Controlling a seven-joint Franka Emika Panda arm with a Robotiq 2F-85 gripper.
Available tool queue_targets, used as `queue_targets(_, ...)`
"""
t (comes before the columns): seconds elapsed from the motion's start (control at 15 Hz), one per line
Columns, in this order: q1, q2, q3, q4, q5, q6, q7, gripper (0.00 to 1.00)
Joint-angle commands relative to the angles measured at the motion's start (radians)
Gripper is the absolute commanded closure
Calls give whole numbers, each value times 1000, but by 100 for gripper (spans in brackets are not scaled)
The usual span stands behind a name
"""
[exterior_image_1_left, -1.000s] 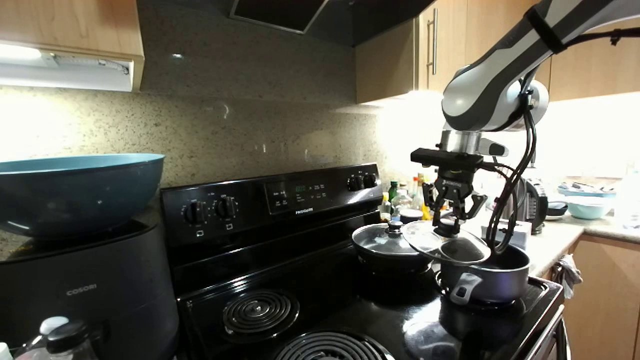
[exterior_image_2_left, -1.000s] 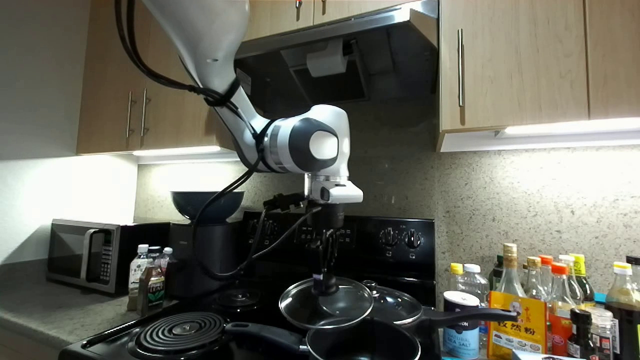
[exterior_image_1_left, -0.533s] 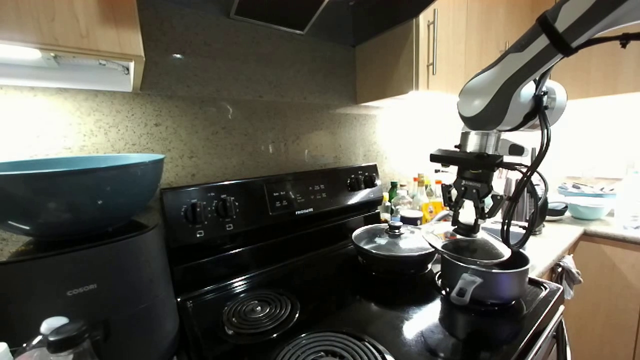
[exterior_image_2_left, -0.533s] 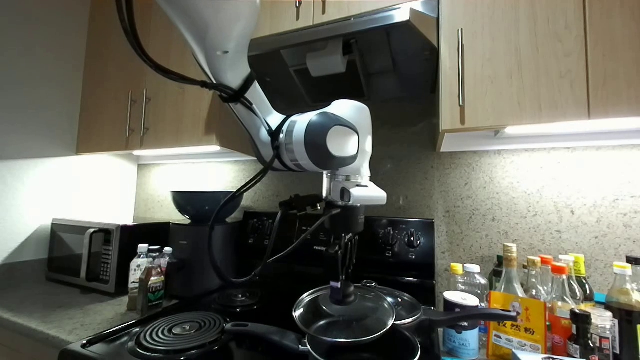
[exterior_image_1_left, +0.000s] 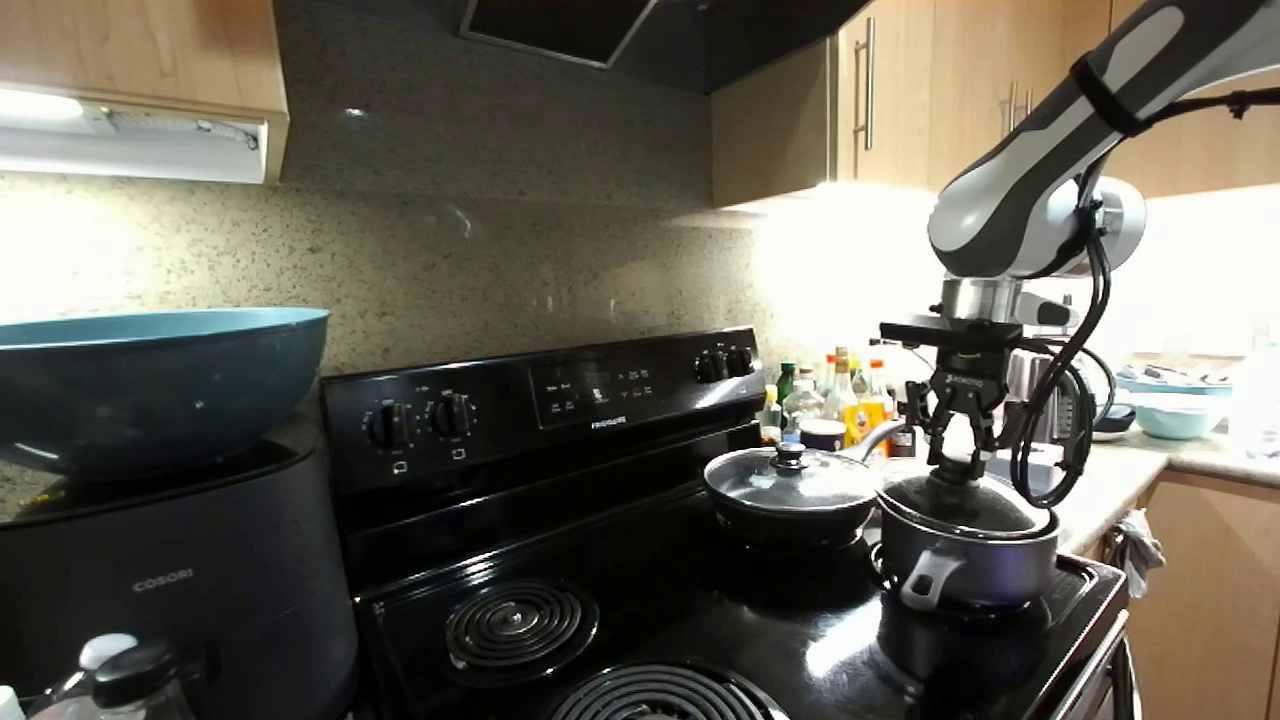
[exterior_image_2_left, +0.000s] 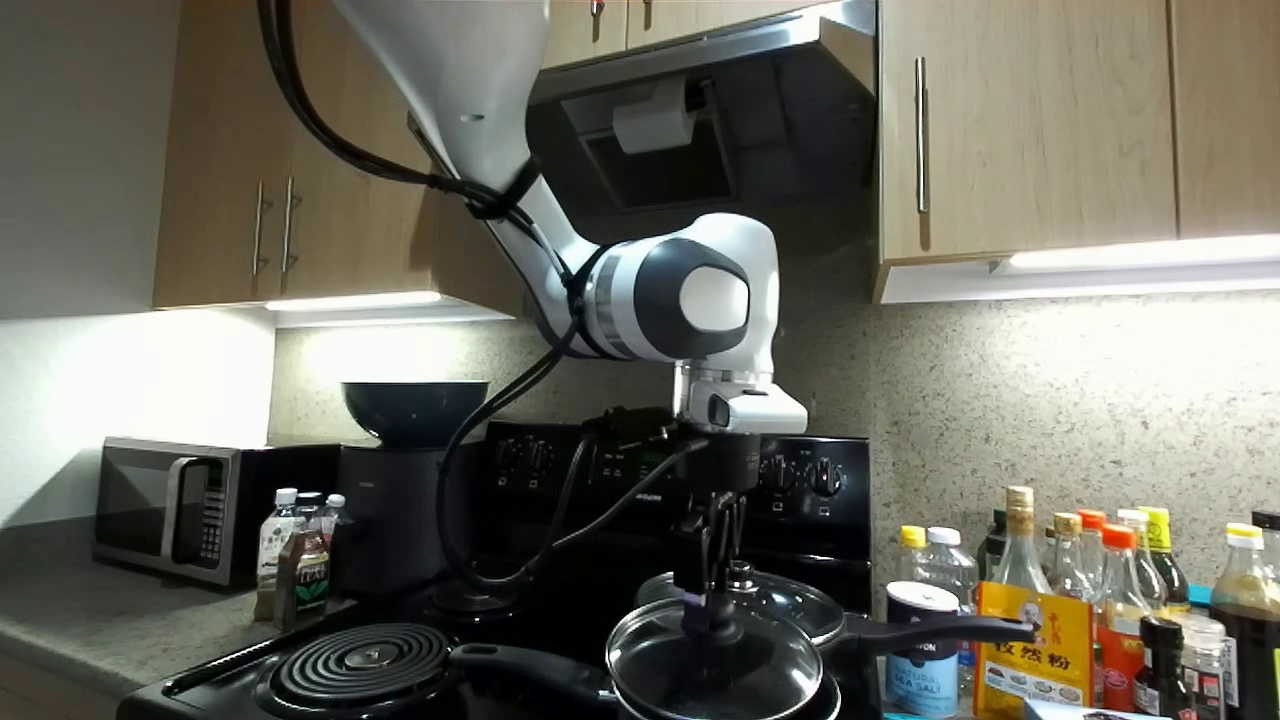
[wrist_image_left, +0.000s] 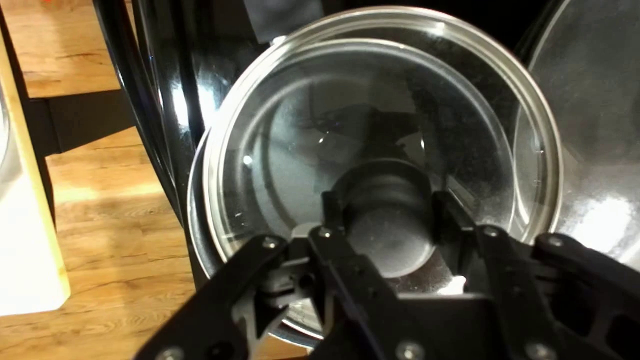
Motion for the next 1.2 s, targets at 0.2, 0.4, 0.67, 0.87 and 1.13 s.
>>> queue_targets(0.2,-19,10,-19,10,33,-13,-13,77)
queue_targets(0.4,-13,31,-8,17,18,-21,5,27)
queue_targets(0.67,-8,44,-2,27,20,-26,10,9)
queue_targets(0.87,-7,44,2,32,13,-26,17,0)
queue_targets(1.13,-7,0,15,17,-9,-9,45,0)
